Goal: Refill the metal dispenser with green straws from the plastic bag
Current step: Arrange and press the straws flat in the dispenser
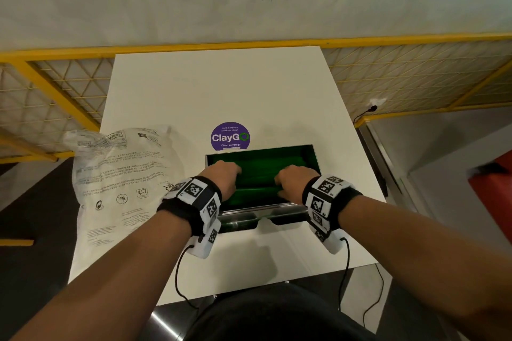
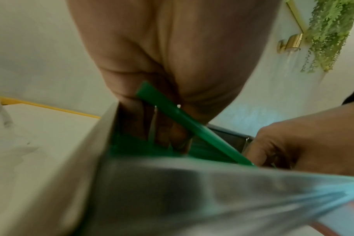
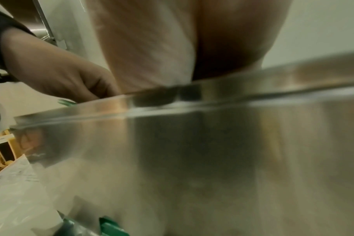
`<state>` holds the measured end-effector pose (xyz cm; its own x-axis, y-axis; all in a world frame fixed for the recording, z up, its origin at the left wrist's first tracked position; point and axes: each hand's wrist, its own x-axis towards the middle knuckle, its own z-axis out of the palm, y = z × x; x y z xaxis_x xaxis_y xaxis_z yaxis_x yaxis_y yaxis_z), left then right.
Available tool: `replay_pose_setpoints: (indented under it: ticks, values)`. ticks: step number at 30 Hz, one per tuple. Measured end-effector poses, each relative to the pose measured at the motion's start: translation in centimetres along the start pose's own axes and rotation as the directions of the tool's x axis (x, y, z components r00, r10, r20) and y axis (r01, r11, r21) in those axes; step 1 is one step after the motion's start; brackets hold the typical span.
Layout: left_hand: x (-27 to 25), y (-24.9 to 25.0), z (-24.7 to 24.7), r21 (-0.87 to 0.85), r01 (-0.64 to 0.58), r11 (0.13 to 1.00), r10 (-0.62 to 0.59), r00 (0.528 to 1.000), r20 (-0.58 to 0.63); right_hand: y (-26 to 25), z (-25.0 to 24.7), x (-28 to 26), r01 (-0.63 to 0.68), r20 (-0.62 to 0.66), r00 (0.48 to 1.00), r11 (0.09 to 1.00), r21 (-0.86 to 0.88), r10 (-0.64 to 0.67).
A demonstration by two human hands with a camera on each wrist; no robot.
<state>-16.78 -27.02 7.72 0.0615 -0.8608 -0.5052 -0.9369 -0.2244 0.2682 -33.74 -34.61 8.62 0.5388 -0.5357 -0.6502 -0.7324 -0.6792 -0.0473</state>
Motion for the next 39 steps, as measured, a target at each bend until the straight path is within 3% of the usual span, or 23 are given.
replay_pose_setpoints:
  ticks: [10,16,22,31,35,39]
  values:
    - [-0.8,-0.1,1.4,0.024,-0.112,0.993,0.113,0.993,-0.034,-0.3,0.0,-0.1,0.005,-0.069,0.998,0.999,-0.045,-0.008]
    - [-1.2,0.2,2.0,0.077,-0.089,0.993,0.092,0.995,-0.042,0.8,0.4,0.0,0.070,-0.137,0.988,0.997,-0.029,-0.073]
    - [-1.1,0.4,1.9,0.132,-0.071,0.989,0.076,0.996,-0.035,0.9,1.0,0.4,0.065,-0.217,0.975,0.996,0.057,-0.051]
    - [-0.8,0.3,2.0,0.134,-0.047,0.990,0.056,0.996,-0.064,2.1,1.1,0.9,0.062,-0.204,0.978,0.997,0.037,-0.054]
    - [-0.7,0.2,2.1,0.097,-0.045,0.994,0.054,0.995,-0.090,2.1,1.2,0.8,0.081,-0.136,0.988,0.996,0.033,-0.076]
    - [-0.7,0.1,2.1,0.088,-0.051,0.995,0.061,0.991,-0.119,2.0,1.1,0.6,0.089,-0.212,0.974,0.995,0.034,-0.080]
